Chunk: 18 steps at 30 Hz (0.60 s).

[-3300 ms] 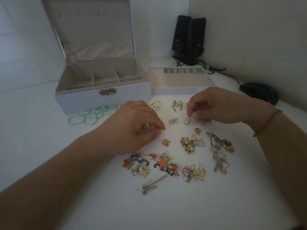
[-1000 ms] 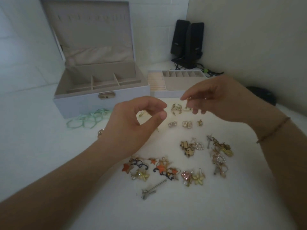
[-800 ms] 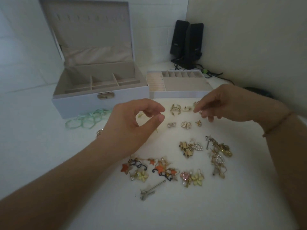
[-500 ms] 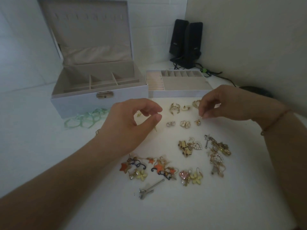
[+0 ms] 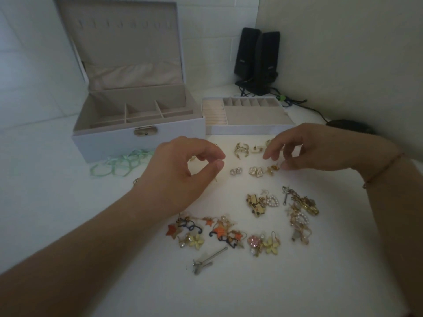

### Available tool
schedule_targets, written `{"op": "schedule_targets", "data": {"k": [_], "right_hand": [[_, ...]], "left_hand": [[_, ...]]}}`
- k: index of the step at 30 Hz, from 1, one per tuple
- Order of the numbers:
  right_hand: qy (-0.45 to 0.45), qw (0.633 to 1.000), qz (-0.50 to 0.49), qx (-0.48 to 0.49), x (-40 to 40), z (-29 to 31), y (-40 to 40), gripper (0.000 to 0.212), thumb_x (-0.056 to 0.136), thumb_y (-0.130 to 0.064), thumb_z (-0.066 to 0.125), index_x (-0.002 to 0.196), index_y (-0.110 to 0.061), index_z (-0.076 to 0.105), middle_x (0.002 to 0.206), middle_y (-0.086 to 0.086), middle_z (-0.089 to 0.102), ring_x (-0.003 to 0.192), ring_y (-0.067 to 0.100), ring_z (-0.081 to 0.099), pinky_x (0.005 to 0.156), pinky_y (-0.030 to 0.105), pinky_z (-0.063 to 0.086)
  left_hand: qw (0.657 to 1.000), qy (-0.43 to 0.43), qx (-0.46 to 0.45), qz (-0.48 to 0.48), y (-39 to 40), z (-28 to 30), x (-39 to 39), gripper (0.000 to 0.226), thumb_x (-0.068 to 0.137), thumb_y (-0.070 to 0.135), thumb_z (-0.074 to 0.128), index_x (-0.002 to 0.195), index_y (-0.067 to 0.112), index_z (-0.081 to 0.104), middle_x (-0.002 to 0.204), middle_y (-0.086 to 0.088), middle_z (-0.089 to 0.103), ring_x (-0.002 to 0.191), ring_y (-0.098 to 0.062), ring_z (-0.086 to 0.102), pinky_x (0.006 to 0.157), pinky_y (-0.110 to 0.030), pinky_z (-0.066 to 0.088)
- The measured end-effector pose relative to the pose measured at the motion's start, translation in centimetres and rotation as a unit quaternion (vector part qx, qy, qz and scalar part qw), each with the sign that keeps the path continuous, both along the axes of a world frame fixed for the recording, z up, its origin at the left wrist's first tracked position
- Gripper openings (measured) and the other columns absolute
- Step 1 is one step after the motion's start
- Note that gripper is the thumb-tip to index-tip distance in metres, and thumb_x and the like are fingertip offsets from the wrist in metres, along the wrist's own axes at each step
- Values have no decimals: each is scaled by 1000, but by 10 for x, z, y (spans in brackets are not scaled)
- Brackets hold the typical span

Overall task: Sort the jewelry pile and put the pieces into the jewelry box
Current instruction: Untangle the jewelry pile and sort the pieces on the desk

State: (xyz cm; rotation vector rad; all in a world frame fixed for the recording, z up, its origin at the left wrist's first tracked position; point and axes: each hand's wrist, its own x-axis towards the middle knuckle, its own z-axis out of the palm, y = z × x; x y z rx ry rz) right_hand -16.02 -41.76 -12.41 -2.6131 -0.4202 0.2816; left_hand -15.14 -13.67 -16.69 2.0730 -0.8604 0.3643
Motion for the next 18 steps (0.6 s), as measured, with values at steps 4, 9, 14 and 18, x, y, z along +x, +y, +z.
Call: {"op": "schedule_targets", "data": {"k": [4,9,14,18], "right_hand": [[22,999,25,0,-1,-3,11,26,75,-33,76,100,-36,68,95,-14,63,79,6,59,65,13,47],[7,999,-3,-44,4,-9,12,10,77,-31,76,85,-32,70,87,-9,69,83,13,64,79,29,54],[-10,995,-81,-64,5,-7,5,11,76,-26,78,77,-30,68,76,-9,67,57,-2,60,58,16,48],[1,991,-114,-75,5,-7,2,16,74,-19,80,81,-26,68,77,-6,68,63,10,67,58,17,51]], "left_hand": [[1000,-7,0,0,0,-1,1,11,84,35,65,92,34,72,103,35,60,95,0,60,81,-5,41],[1000,-12,-9,-6,-1,-2,1,9,83,34,66,90,38,69,91,29,66,94,-4,62,81,-12,45],[1000,-25,-8,-5,-1,-2,1,9,83,32,66,90,37,70,85,31,64,93,-2,61,83,-15,46],[1000,-26,-2,-4,0,-2,1,11,84,33,66,92,33,73,86,32,63,94,1,60,73,-7,44]]}}
